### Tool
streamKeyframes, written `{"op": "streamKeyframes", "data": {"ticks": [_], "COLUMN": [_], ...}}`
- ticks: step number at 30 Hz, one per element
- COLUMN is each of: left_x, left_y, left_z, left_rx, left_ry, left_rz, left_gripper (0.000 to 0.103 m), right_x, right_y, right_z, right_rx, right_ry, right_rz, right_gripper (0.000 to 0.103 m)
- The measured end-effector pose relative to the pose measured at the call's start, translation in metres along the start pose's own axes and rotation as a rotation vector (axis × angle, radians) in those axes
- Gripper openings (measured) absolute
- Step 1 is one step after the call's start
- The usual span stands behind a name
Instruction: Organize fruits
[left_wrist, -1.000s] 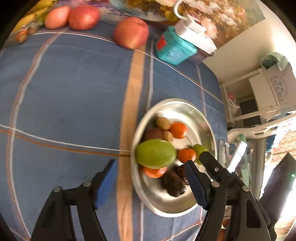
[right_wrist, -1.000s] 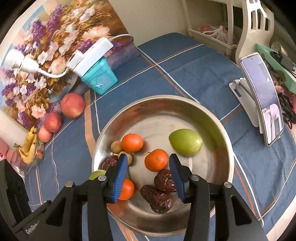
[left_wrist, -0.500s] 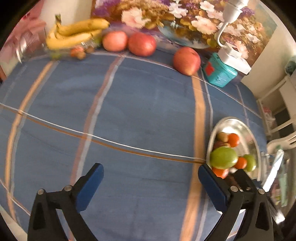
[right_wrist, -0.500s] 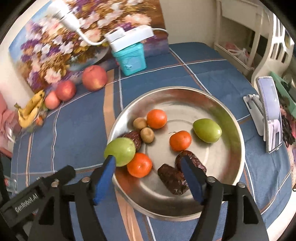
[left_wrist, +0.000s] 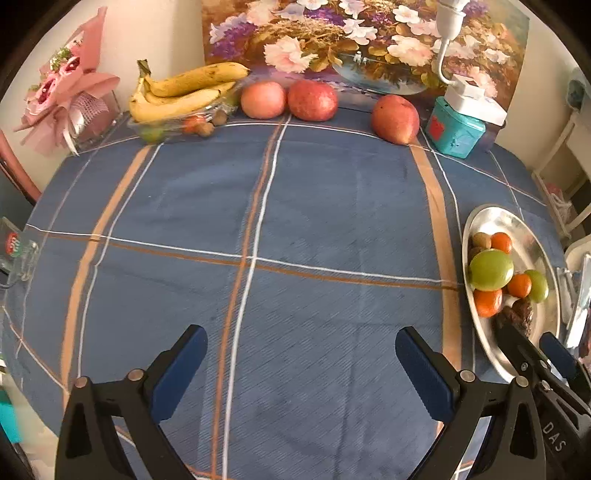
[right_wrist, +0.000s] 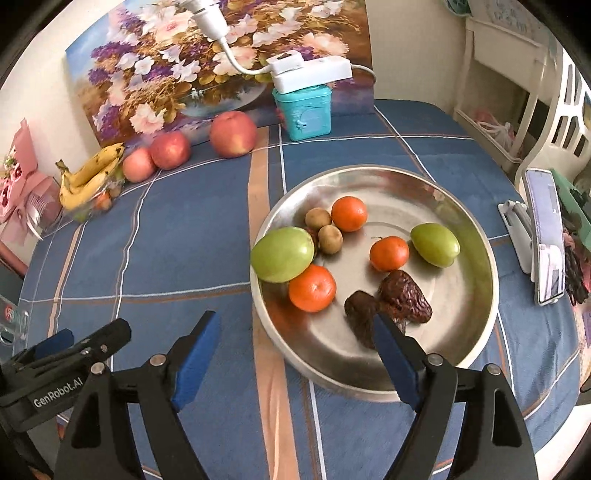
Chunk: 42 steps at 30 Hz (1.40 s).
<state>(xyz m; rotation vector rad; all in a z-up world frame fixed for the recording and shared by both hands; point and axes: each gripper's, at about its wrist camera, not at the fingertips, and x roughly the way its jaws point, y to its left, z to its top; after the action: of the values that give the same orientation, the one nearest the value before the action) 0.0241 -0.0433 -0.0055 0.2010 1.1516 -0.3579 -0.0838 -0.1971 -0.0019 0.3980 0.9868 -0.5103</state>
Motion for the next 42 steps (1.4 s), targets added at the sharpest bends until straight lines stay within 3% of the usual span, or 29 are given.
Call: {"op": "streamKeyframes", "data": {"ticks": [4, 11, 31, 42], "left_x": [-0.002, -0.004, -0.001, -0.001], "left_y": [0.002, 0.0, 0.009, 0.013], "left_z": [-0.006, -0.009, -0.008, -0.007], "left_rx": [-0.002, 0.023, -0.019, -0.036], "left_ry": [0.008, -0.002, 0.039, 0.046], "left_rz": [0.024, 0.142, 0.195, 0.185], "left_gripper": [0.103, 0.103, 0.103, 0.103], "right_x": [-0.001, -0.001, 0.002, 0.0], "right_y": [0.001, 0.005, 0.011, 0.006], "right_z": [-0.006, -0.008, -0.009, -0.01], "right_rx": [-0.007, -0.03, -0.064, -0.049], "right_ry": [0.006, 0.013, 0.028, 0.031], "right_rz": [-0.005, -0.017, -0.056, -0.068], "right_gripper": [0.084, 0.084, 0.084, 0.084]}}
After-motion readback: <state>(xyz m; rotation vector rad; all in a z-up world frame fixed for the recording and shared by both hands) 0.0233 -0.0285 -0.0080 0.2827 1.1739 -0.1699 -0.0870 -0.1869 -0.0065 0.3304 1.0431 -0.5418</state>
